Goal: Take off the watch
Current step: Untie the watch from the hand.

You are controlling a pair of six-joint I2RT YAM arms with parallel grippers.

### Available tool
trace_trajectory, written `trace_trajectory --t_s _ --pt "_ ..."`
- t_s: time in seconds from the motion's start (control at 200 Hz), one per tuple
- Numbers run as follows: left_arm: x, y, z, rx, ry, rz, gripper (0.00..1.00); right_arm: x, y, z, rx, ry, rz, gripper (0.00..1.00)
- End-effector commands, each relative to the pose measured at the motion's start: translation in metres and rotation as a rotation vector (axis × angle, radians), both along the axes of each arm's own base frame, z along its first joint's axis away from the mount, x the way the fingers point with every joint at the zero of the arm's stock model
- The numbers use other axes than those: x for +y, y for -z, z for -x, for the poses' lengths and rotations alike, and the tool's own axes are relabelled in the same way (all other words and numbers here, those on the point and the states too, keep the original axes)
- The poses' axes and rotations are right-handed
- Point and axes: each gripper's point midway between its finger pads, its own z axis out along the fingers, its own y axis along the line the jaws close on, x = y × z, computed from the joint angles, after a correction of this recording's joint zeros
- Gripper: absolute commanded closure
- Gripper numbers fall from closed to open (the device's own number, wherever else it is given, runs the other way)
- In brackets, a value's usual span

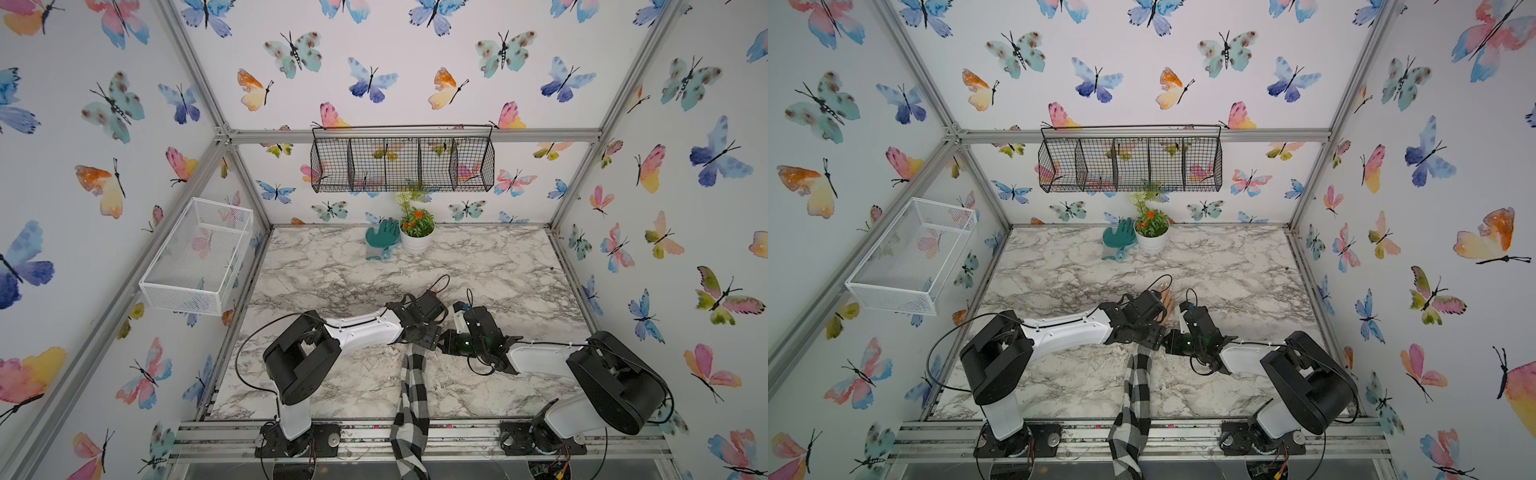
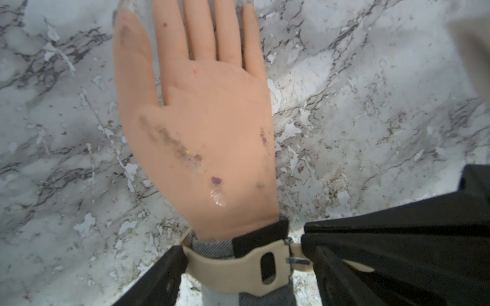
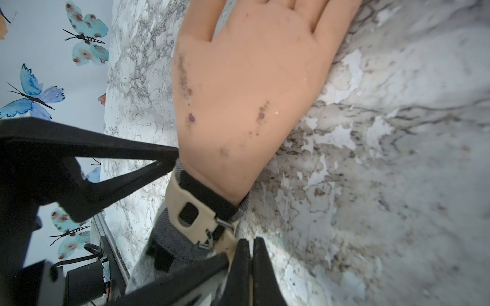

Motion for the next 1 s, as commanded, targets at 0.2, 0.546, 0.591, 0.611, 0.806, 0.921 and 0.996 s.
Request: trace_trajectory --t_s 0.2,0.546,0.591,0.611,0.806,0.921,0.996 --pt "0.025 -0.003 -0.012 -0.064 -0.065 -0.112 0.22 0.0 0.008 0.009 0.035 -0.021 0.001 0.98" --pt "0.049 -0.005 -0.023 -0.054 -0.153 -0.079 0.22 0.001 0.007 0.008 0.032 -0.022 0.001 0.98" --pt "0.052 -0.003 -0.023 -0.049 -0.16 -0.081 0.22 0.001 0.006 0.007 0.031 -0.021 -0.001 0.98" --pt "0.054 -0.002 -0.022 -0.046 -0.163 -0.081 0.22 0.001 0.006 0.007 0.031 -0.021 0.0 0.98" --pt "0.054 -0.016 -0.024 -0.013 -0.207 0.115 0.2 0.011 -0.011 0.001 0.016 -0.032 -0.037 0.98" --pt "0.057 -0.039 -0.032 0.021 -0.269 0.324 0.17 0.018 -0.024 -0.005 0.003 -0.04 -0.062 0.98" --pt "0.067 -0.04 -0.039 0.062 -0.325 0.394 0.16 0.023 -0.033 -0.009 -0.007 -0.046 -0.075 0.98"
